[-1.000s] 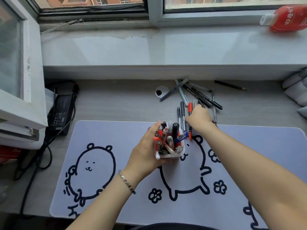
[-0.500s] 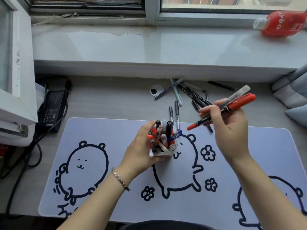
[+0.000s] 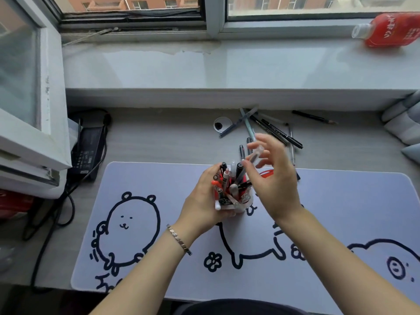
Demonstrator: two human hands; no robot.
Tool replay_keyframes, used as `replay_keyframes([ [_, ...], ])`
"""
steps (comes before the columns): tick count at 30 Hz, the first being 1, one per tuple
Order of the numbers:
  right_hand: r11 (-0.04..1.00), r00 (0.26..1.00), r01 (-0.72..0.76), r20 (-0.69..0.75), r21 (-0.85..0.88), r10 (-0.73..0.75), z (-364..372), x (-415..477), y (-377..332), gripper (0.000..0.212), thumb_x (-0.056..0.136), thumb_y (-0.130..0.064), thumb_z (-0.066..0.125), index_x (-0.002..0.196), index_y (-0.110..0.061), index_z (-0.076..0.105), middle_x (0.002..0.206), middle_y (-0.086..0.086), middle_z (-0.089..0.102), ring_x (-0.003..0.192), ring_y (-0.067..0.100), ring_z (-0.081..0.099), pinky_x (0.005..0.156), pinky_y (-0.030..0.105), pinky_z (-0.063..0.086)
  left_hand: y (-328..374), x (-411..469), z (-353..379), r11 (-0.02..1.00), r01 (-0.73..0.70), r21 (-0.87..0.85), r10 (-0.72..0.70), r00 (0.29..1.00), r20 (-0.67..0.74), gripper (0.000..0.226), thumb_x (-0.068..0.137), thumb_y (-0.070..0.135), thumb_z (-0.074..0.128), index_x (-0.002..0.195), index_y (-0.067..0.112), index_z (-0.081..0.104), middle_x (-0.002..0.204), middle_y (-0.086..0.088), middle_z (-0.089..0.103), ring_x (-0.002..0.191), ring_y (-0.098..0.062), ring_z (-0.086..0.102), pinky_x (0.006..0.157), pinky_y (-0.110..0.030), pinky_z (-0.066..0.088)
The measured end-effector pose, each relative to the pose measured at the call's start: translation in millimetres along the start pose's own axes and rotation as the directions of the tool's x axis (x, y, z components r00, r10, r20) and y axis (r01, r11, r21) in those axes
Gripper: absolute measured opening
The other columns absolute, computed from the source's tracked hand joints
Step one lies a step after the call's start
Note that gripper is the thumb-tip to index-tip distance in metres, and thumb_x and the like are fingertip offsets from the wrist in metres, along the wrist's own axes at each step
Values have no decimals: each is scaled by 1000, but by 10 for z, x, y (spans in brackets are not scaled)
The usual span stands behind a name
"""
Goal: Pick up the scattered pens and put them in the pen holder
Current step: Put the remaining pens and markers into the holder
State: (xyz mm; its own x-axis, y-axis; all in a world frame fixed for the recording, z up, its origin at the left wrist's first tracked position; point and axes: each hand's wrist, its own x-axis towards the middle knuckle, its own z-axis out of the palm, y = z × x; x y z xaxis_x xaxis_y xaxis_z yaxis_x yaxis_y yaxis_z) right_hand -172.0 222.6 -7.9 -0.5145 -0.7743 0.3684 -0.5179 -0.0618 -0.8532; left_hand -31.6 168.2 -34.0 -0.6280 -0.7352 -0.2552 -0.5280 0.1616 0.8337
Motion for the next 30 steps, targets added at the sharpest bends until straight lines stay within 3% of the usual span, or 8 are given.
replay_keyframes([
  [5, 965, 967, 128, 243, -230, -70, 111, -140, 141, 36, 93, -27, 41, 112, -4, 60, 114, 7, 65, 116, 13, 47, 96, 32, 39, -6, 1, -2, 1000, 23, -21, -23, 1000, 2, 98, 53, 20, 86, 131, 39, 29, 128, 18, 42, 114, -9, 51, 94, -36, 49],
  [11, 904, 909, 91, 405, -419, 96, 7, -346, 146, 80, 86, -66, 8, 143, -11, 23, 154, 1, 10, 142, 6, -8, 115, 31, -4, -37, 17, 18, 1000, 5, -29, -6, 1000, -2, 89, 54, 26, 85, 121, 52, 32, 129, 15, 47, 114, -10, 54, 91, -41, 52],
  [14, 869, 768, 72, 583, -489, 265, -28, -185, 9, 102, 66, -82, 5, 147, -20, 2, 148, -10, -22, 137, 6, -29, 113, 34, -17, -39, 31, 26, 998, 26, -54, -25, 1000, 13, 84, 51, 35, 81, 119, 50, 34, 121, 7, 54, 108, -17, 58, 83, -46, 55],
  [17, 946, 760, -156, 577, -284, 299, -135, 26, -19, 78, 83, -64, 28, 142, -13, 27, 154, -6, 10, 141, 5, 1, 115, 29, 3, -26, 33, 21, 999, 22, -28, -22, 1000, -1, 87, 51, 27, 84, 109, 63, 29, 122, 19, 48, 108, -6, 54, 86, -32, 53],
  [19, 945, 878, -270, 355, -185, 321, -227, 146, 155, 44, 93, -38, 43, 127, -11, 51, 138, 1, 46, 125, 4, 37, 108, 24, 26, -26, 21, 12, 1000, 5, -30, -5, 1000, 0, 92, 54, 17, 85, 108, 63, 27, 118, 30, 44, 103, 3, 52, 81, -12, 47],
  [21, 884, 886, -361, 186, -297, 424, -295, 272, 477, 30, 93, -21, 49, 118, -9, 57, 121, 7, 60, 107, 12, 52, 97, 27, 41, -26, 12, 10, 1000, -6, -12, 6, 1000, 6, 94, 54, 15, 86, 111, 60, 26, 120, 30, 42, 104, 4, 50, 79, -8, 42],
  [26, 633, 752, -460, 105, -622, 650, -255, 543, 1142, 36, 89, -11, 50, 123, -1, 48, 128, 22, 51, 118, 36, 47, 97, 41, 39, -5, 17, -9, 1000, -14, 5, 14, 1000, -2, 96, 53, 14, 86, 108, 64, 25, 119, 33, 40, 110, -6, 51, 88, -25, 47],
  [30, 542, 729, -421, 84, -727, 680, -36, 614, 1184, 47, 91, -34, 50, 121, 2, 44, 128, 24, 47, 120, 38, 43, 94, 43, 41, -2, 14, -18, 1000, -18, 14, 18, 1000, -10, 98, 53, 15, 86, 109, 66, 24, 123, 33, 41, 113, -4, 50, 89, -31, 50],
])
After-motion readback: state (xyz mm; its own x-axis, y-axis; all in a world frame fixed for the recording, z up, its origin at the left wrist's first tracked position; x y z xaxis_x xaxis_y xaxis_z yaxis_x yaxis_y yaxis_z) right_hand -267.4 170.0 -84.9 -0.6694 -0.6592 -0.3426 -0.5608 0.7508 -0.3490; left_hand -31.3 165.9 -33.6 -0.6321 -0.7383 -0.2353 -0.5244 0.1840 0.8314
